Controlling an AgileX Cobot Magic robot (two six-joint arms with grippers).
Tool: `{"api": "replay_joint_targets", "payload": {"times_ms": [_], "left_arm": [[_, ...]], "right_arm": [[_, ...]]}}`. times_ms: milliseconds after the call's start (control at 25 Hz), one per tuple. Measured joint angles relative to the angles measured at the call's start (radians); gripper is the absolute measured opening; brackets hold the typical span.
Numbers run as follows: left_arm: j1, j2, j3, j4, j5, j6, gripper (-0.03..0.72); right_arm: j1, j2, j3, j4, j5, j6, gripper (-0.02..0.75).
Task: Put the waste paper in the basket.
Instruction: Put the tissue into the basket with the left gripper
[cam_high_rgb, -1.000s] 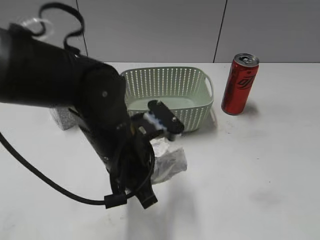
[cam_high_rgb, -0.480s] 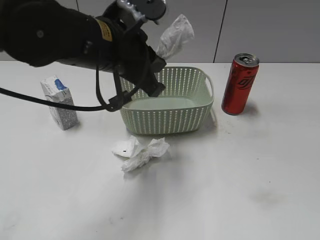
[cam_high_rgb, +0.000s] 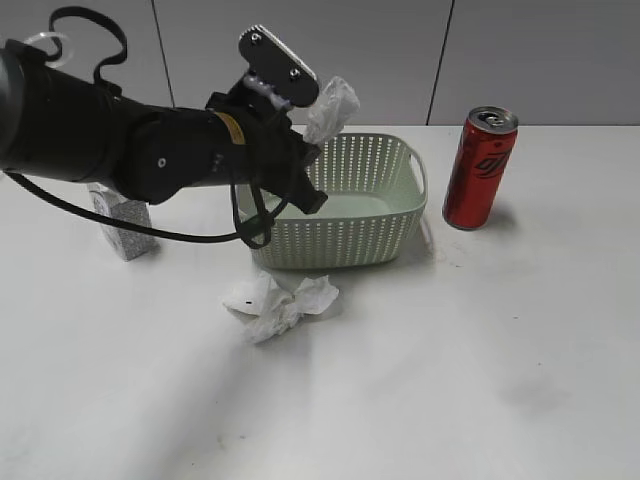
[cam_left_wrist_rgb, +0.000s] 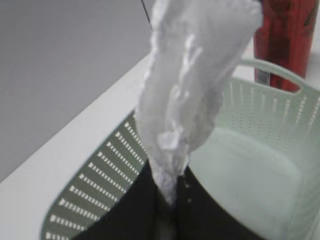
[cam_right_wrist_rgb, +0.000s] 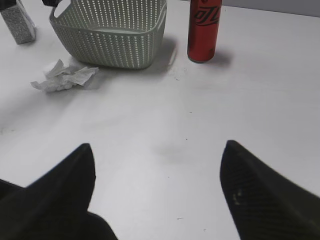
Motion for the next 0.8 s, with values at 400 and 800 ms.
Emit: {"api": "replay_joint_targets", "payload": {"times_ms": [400, 800], "left_arm": [[0.0, -0.06, -0.007, -0.075, 0.141, 0.0, 0.636], [0.052, -0.235, -0.278, -0.087, 0.826, -0.004, 0.615]], "right_arm": [[0.0, 0.0, 0.0, 0.0, 0.0, 0.0, 0.589], [0.0, 0.0, -0.001, 0.006, -0.007, 0.022, 0.589]]}}
